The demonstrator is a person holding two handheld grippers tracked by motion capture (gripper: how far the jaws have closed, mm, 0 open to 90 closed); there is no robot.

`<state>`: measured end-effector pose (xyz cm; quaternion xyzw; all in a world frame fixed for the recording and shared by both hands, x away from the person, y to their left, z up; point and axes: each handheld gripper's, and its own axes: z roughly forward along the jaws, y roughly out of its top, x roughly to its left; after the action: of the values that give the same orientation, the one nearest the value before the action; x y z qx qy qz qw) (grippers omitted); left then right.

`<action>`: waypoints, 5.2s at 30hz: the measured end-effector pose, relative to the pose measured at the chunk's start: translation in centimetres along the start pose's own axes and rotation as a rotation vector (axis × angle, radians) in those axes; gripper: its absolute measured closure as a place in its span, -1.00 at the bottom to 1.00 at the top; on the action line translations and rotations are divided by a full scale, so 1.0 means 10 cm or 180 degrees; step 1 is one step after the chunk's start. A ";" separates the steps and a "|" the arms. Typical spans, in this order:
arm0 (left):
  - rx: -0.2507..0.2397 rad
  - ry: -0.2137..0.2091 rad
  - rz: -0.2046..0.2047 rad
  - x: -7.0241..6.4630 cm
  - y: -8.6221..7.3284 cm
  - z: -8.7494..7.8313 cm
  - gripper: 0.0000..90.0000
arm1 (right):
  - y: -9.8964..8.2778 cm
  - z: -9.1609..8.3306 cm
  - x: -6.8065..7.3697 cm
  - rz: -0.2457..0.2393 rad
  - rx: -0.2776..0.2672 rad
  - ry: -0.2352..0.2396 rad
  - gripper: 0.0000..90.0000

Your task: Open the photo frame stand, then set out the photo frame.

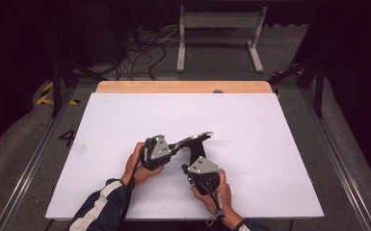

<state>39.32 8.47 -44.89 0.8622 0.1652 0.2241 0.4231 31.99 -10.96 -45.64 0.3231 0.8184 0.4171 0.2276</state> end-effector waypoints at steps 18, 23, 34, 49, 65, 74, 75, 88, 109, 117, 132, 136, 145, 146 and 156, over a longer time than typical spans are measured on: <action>-0.0231 -0.0080 -0.0094 0.02 0.06 0.04 0.64 | -0.01 -0.01 -0.04 0.0074 0.0000 0.0074 1.00; -0.0173 -0.0010 -0.0011 -0.01 0.08 0.03 0.71 | -0.01 -0.01 -0.06 0.0177 0.0000 0.0116 1.00; -0.0074 0.0056 0.0095 -0.06 0.11 -0.05 0.79 | -0.03 -0.04 -0.16 0.0242 0.0025 0.0038 1.00; -0.0048 0.0068 0.0177 -0.11 0.13 -0.05 0.78 | -0.06 -0.08 -0.26 0.0317 0.0057 0.0037 1.00; -0.0127 -0.0074 0.0045 -0.04 0.12 0.08 0.73 | -0.06 -0.11 -0.32 0.0351 0.0046 0.0044 1.00; -0.0099 -0.0027 0.0113 -0.06 0.13 0.07 0.75 | -0.06 -0.12 -0.32 0.0358 0.0035 0.0045 1.00; -0.0104 -0.0034 0.0108 -0.06 0.13 0.08 0.75 | -0.05 -0.12 -0.31 0.0343 0.0031 0.0033 1.00; -0.0046 0.0020 0.0224 -0.12 0.15 0.06 0.77 | -0.07 -0.14 -0.32 0.0354 0.0026 -0.0004 1.00; 0.0048 0.0001 0.0377 -0.30 0.18 -0.05 0.75 | -0.08 -0.23 -0.48 0.0255 0.0127 0.0213 1.00; 0.0060 -0.0074 0.0399 -0.36 0.19 -0.08 0.69 | -0.09 -0.25 -0.53 0.0196 0.0198 0.0256 1.00; -0.0043 -0.0183 0.0349 -0.39 0.21 -0.07 0.62 | -0.12 -0.27 -0.64 0.0128 0.0279 0.0214 1.00; -0.0070 -0.0220 0.0317 -0.38 0.20 -0.06 0.62 | -0.12 -0.27 -0.66 0.0137 0.0291 0.0236 1.00; -0.0113 -0.0292 0.0217 -0.38 0.20 -0.04 0.58 | -0.14 -0.28 -0.72 0.0136 0.0341 0.0245 1.00; -0.0115 -0.0299 0.0209 -0.38 0.20 -0.04 0.58 | -0.14 -0.27 -0.73 0.0141 0.0342 0.0246 1.00; -0.0134 -0.0295 0.0227 -0.40 0.21 0.00 0.58 | -0.16 -0.27 -0.78 0.0102 0.0327 0.0202 1.00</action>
<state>36.17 5.37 -44.21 0.8679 0.1099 0.2023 0.4401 35.08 -18.76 -44.71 0.3341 0.8402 0.3882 0.1780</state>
